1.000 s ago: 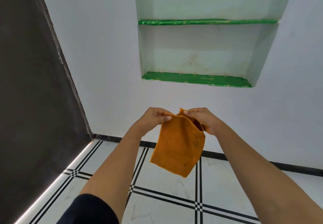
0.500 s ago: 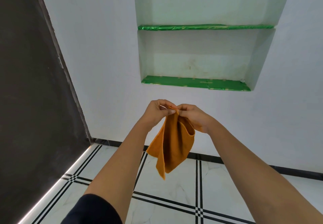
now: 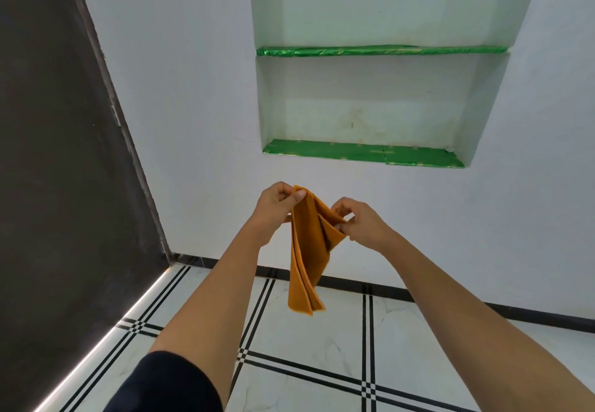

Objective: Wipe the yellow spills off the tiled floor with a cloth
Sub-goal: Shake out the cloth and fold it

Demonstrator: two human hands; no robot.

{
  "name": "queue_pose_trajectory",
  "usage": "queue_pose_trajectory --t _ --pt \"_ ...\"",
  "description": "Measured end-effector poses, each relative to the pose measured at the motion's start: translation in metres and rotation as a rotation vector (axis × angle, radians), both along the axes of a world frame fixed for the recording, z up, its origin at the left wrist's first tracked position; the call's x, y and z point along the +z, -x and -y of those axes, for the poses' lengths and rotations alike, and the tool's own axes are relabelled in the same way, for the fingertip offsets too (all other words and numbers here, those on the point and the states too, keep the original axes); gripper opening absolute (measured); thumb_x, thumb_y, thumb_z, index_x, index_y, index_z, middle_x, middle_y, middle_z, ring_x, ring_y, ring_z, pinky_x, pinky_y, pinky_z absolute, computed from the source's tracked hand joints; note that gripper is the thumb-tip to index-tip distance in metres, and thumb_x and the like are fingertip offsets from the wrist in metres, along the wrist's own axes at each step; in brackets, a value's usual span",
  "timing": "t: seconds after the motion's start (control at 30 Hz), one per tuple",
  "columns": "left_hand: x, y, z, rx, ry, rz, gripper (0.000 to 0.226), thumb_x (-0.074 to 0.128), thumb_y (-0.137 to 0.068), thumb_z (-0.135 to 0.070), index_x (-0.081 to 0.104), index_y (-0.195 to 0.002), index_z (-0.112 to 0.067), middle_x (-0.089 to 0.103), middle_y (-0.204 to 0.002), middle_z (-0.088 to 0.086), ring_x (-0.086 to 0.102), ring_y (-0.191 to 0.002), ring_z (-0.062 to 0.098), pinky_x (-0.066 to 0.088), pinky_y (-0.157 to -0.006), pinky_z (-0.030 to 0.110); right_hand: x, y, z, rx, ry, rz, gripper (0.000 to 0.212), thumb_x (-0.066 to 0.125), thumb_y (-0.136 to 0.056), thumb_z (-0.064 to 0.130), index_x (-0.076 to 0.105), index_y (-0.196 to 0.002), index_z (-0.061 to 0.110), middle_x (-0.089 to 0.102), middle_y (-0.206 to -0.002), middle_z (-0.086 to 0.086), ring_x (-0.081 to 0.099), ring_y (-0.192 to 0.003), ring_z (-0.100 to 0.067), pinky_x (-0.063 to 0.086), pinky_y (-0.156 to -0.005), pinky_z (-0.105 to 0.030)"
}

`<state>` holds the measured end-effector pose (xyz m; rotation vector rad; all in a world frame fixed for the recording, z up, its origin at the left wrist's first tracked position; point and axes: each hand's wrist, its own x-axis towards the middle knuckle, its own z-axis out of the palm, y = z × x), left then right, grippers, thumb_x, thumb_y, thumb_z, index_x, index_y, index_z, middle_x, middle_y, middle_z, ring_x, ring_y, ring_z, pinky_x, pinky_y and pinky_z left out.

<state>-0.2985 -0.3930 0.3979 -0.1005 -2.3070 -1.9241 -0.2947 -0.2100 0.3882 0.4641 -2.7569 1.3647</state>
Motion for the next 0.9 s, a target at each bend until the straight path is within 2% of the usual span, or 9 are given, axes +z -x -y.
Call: queue_pose_trajectory --t 0.1,0.17,0.33,0.43,0.53,0.63,0.7,0.77,0.9 --pt "0.004 0.0 0.002 0.012 0.008 0.008 0.02 0.056 -0.091 -0.03 0.051 -0.102 -0.014 0.058 -0.116 0.008 0.057 -0.106 0.027 0.05 -0.085 0.039 -0.001 0.002 0.003 0.002 -0.089 -0.137 0.034 0.053 -0.089 -0.001 0.05 -0.106 0.028 0.05 -0.119 -0.003 0.05 -0.108 -0.02 0.051 -0.081 -0.03" --pt "0.005 0.001 0.005 0.039 -0.023 0.014 0.022 0.055 -0.091 -0.031 0.051 -0.105 -0.014 0.057 -0.117 0.007 0.056 -0.109 0.029 0.049 -0.085 0.04 0.002 0.004 0.004 0.013 -0.159 -0.205 0.032 0.052 -0.09 0.001 0.052 -0.104 0.029 0.049 -0.125 -0.006 0.048 -0.115 -0.021 0.047 -0.087 -0.029" --pt "0.01 0.003 0.008 0.141 -0.047 0.044 0.029 0.05 -0.093 -0.034 0.049 -0.114 -0.014 0.052 -0.128 0.008 0.05 -0.117 0.031 0.043 -0.093 0.046 0.018 0.007 0.003 0.025 -0.206 -0.32 0.026 0.05 -0.093 0.007 0.057 -0.111 0.024 0.052 -0.122 -0.003 0.049 -0.105 -0.014 0.044 -0.085 -0.023" --pt "0.012 0.003 0.01 0.153 -0.097 0.056 0.026 0.048 -0.094 -0.033 0.048 -0.115 -0.016 0.049 -0.132 0.008 0.046 -0.12 0.031 0.04 -0.098 0.05 0.024 0.011 0.003 0.083 -0.267 -0.209 0.023 0.043 -0.097 0.012 0.063 -0.107 0.015 0.058 -0.117 -0.007 0.053 -0.097 -0.017 0.045 -0.081 -0.023" --pt "0.013 0.004 0.013 0.161 -0.114 0.058 0.024 0.048 -0.094 -0.033 0.049 -0.112 -0.017 0.051 -0.127 0.006 0.048 -0.117 0.029 0.039 -0.098 0.047 0.021 0.012 0.001 0.053 -0.317 -0.069 0.028 0.039 -0.099 0.021 0.063 -0.107 0.009 0.062 -0.11 -0.011 0.059 -0.091 -0.023 0.049 -0.08 -0.032" --pt "0.011 0.006 0.016 0.173 -0.11 0.043 0.022 0.047 -0.095 -0.033 0.05 -0.11 -0.017 0.054 -0.119 0.004 0.051 -0.111 0.027 0.041 -0.091 0.039 0.024 0.01 0.0 0.043 -0.366 -0.053 0.035 0.049 -0.093 0.039 0.065 -0.1 0.009 0.062 -0.091 -0.005 0.059 -0.086 -0.02 0.045 -0.07 -0.028" --pt "0.01 0.005 0.017 0.183 -0.109 0.044 0.023 0.047 -0.095 -0.033 0.049 -0.111 -0.018 0.052 -0.123 0.004 0.049 -0.11 0.023 0.041 -0.093 0.04 0.027 0.011 -0.001 0.027 -0.372 -0.084 0.028 0.06 -0.087 0.038 0.064 -0.093 0.011 0.059 -0.086 -0.002 0.057 -0.083 -0.017 0.043 -0.065 -0.023" --pt "0.009 0.005 0.02 0.201 -0.102 0.041 0.028 0.046 -0.095 -0.034 0.048 -0.117 -0.018 0.049 -0.131 0.005 0.047 -0.115 0.025 0.04 -0.096 0.044 0.031 0.012 -0.002 -0.035 -0.163 -0.077 0.016 0.067 -0.084 0.027 0.062 -0.085 0.012 0.06 -0.086 -0.002 0.058 -0.083 -0.019 0.047 -0.066 -0.024" --pt "0.007 0.002 0.023 0.158 -0.072 0.036 0.034 0.039 -0.097 -0.038 0.042 -0.124 -0.019 0.042 -0.139 0.007 0.043 -0.125 0.031 0.04 -0.098 0.05 0.043 0.012 -0.001 -0.124 0.484 0.108 0.008 0.062 -0.087 0.012 0.058 -0.083 0.006 0.062 -0.088 -0.01 0.062 -0.086 -0.027 0.055 -0.072 -0.033"
